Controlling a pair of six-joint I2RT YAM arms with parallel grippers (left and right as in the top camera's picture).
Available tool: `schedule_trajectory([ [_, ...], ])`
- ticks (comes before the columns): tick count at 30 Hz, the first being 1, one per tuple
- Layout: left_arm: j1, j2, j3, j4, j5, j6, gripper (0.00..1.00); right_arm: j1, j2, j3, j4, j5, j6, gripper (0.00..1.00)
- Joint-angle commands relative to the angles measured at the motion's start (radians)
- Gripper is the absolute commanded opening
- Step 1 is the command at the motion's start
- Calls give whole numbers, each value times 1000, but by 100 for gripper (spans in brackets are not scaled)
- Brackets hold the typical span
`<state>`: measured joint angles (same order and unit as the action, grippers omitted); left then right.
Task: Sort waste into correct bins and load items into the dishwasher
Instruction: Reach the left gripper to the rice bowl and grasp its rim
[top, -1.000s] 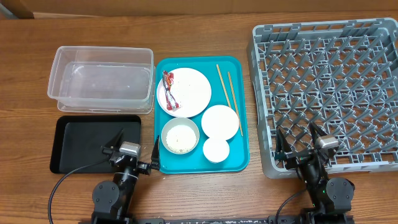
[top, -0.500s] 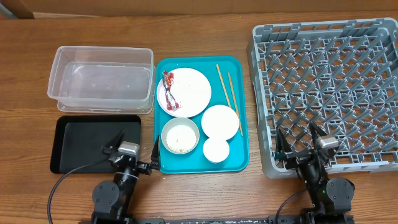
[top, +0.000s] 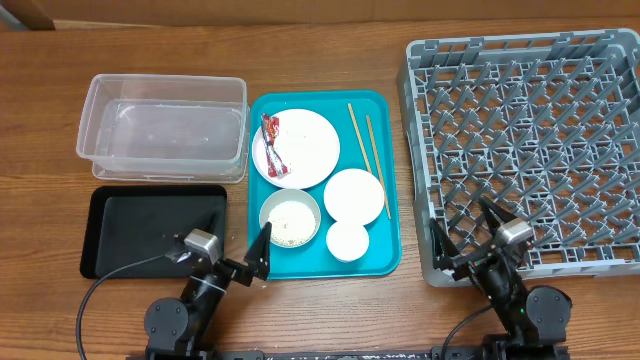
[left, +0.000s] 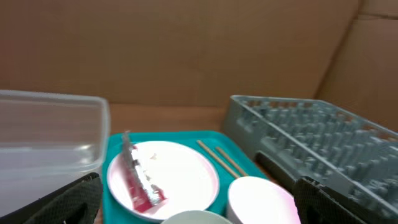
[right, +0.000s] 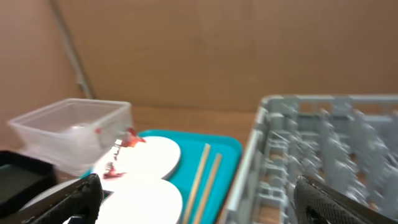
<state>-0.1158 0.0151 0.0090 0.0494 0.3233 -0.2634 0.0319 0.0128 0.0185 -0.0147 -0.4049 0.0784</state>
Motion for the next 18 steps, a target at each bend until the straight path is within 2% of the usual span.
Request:
schedule_trajectory([
  [1,4,-10,35,-12,95,-22,100,-1,-10,28,4,-72,27,100],
  [7,5,52,290,-262,78,-9,100,-1,31,280,-153,-68,29,100],
  [12,4,313,578,-471,126,-2,100,-1,211,558,-330,-68,26,100],
  [14,4,470,717,-599,188,-2,100,-1,332,690,-477,-68,26,100],
  [16,3,657,887,-805,204,-1,100,-1,525,877,-702,-68,26,100],
  [18,3,750,972,-910,208,5,100,-1,612,955,-785,-80,26,100],
])
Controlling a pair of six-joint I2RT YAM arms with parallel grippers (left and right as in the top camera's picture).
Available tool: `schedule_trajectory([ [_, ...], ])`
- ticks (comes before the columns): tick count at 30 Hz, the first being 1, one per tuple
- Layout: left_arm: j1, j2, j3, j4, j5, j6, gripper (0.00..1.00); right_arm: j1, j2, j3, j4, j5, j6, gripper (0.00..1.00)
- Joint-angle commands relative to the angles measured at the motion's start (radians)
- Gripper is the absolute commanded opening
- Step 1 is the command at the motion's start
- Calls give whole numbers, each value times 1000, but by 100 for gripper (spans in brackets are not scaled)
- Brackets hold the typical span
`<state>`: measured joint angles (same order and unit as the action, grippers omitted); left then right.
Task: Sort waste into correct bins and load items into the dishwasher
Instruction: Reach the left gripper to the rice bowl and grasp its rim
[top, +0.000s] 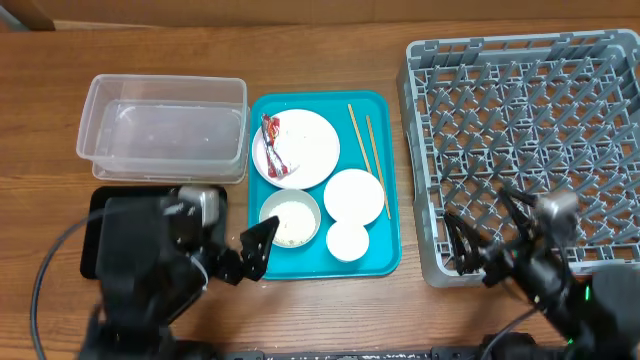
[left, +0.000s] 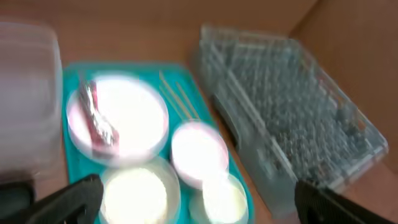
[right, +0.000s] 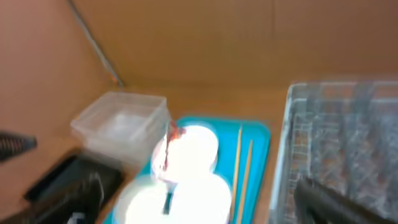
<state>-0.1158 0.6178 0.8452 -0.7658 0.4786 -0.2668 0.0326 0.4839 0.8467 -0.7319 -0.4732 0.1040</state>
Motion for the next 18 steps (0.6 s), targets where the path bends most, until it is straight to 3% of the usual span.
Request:
schedule_trajectory([
  [1,3,199,181,-144,85,3,100,-2,188,168,-107,-29,0,100],
  [5,3,327,236,-140,324,-45,100,-2,333,263,-231,-108,0,100],
  [8,-39,407,236,-160,323,-44,100,-2,397,265,-247,-159,0,100],
  [13,-219,519,235,-290,-42,-83,80,-2,454,265,-241,-210,0,100],
  [16,-336,582,222,-356,-367,-268,79,-2,461,266,-238,-210,0,100],
  [18,-371,609,208,-355,-471,-330,79,-2,460,266,-236,-210,0,100],
])
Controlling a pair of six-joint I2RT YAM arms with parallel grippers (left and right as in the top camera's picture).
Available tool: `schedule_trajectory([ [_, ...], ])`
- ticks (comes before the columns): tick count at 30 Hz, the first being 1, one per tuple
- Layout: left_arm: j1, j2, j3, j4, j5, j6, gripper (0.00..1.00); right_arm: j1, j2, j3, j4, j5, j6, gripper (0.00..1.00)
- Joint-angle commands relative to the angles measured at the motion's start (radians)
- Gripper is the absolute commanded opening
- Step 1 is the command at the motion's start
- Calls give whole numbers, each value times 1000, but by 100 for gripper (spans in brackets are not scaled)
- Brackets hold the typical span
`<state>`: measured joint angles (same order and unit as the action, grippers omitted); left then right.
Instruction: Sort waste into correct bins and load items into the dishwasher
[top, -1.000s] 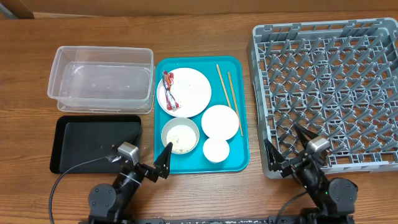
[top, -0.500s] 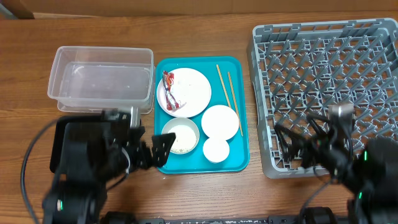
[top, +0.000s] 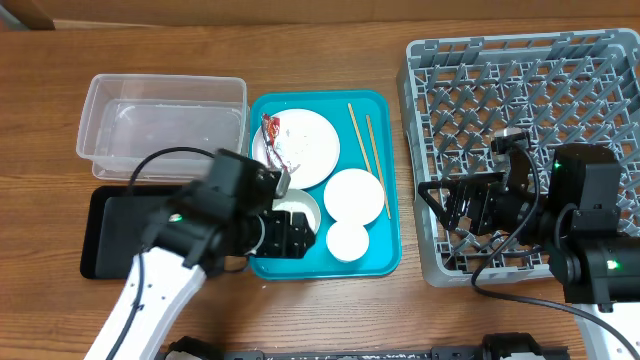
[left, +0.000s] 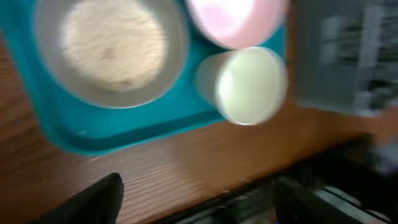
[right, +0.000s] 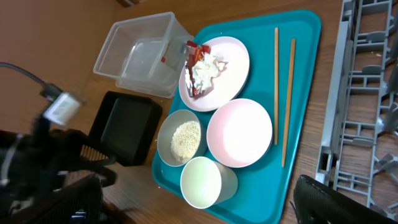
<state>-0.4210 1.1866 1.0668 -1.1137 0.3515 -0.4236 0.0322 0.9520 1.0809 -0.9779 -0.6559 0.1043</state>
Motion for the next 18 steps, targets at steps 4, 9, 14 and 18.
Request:
schedule_trajectory([
  [4,-119,99,-29,88,-300,-134,76,-2,-8,31,10,-27,0,100],
  [9,-227,176,-29,225,-229,-94,73,-2,-8,31,11,-27,0,100],
  [14,-316,300,-29,306,-327,-111,66,-2,-8,31,10,-27,0,100],
  [18,-325,400,-29,346,-313,-134,43,-2,-8,31,10,-27,0,100],
])
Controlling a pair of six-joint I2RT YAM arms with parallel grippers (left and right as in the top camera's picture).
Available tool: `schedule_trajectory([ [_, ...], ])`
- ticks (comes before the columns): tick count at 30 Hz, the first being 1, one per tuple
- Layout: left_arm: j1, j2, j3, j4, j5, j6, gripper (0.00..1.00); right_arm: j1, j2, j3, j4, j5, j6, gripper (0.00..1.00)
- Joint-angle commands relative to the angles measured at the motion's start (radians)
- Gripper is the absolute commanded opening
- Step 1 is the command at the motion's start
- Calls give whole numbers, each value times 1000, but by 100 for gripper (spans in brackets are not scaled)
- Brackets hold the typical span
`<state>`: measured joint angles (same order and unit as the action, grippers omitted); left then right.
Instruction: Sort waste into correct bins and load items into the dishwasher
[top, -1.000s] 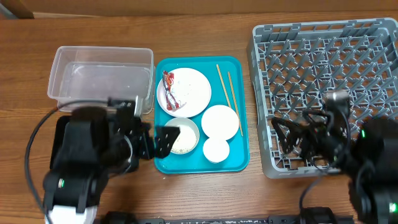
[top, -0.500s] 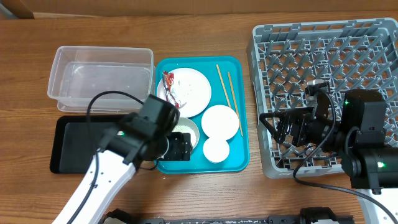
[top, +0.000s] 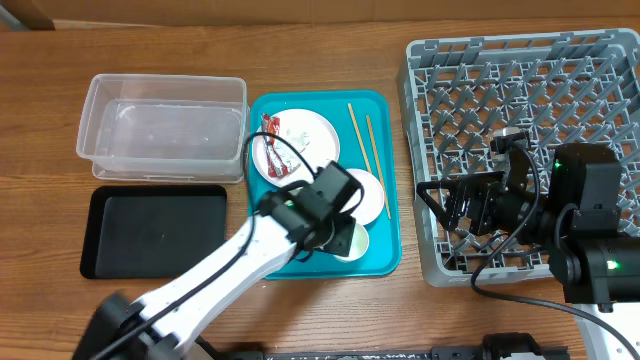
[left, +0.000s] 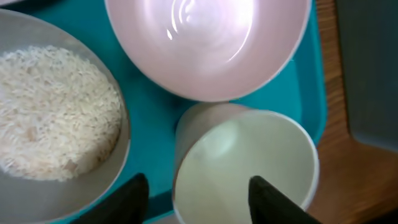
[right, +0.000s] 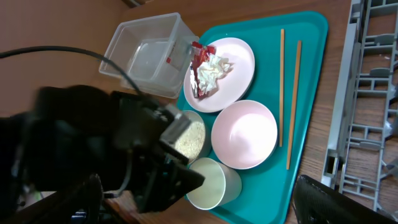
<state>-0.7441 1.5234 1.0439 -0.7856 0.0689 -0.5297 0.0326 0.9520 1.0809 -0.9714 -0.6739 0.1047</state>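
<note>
On the teal tray (top: 392, 250) are a pink plate (top: 312, 140) with a crumpled red-and-silver wrapper (top: 272, 145), two chopsticks (top: 368, 150), an empty pink bowl (top: 372, 195), a grey bowl of rice (left: 53, 124) and a pale green cup (left: 245, 165). My left gripper (left: 202, 202) is open right above the cup, its dark fingertips (left: 134, 202) on either side of the rim, holding nothing. In the overhead view the left gripper (top: 338, 222) hides the rice bowl. My right gripper (top: 470, 210) hangs open over the near-left corner of the grey dish rack (top: 530, 110).
A clear plastic container (top: 165, 125) stands left of the tray, with a black flat tray (top: 150, 230) in front of it. The dish rack fills the right side of the wooden table. The left arm slants from the near table edge across the tray's front.
My left gripper has moved right from over the rice bowl to over the green cup and now sits much closer to it. The right arm has hardly moved.
Both arms first sat low at the near table edge, grippers open. Then both were raised. After that the left gripper hung over the tray's near-left part and the right over the rack's near-left corner. Now the left gripper straddles the green cup.
</note>
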Motion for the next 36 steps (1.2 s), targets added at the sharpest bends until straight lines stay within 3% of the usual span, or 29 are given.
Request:
schedule_trajectory([
  [1,-2,79,-6,20,-8,-29,27,-2,-8,31,4,-10,0,99],
  [3,-2,84,-3,16,34,-37,4,-2,-8,31,4,-10,0,99],
  [12,108,-77,117,-138,261,-43,4,-2,-8,31,8,-64,0,100],
  [16,330,-153,119,-127,599,48,4,-2,-8,31,24,-127,0,100],
  [18,513,-151,119,-118,977,182,4,3,-8,31,70,-234,0,100],
  [21,636,-140,118,-119,1281,264,4,37,-2,31,147,-365,0,99],
  [26,678,-138,118,-113,1510,319,4,179,29,31,264,-401,4,100],
  [30,668,-138,118,-116,1513,314,4,319,89,31,413,-343,118,100],
  [36,662,-138,118,-122,1513,317,4,387,152,31,535,-229,221,97],
])
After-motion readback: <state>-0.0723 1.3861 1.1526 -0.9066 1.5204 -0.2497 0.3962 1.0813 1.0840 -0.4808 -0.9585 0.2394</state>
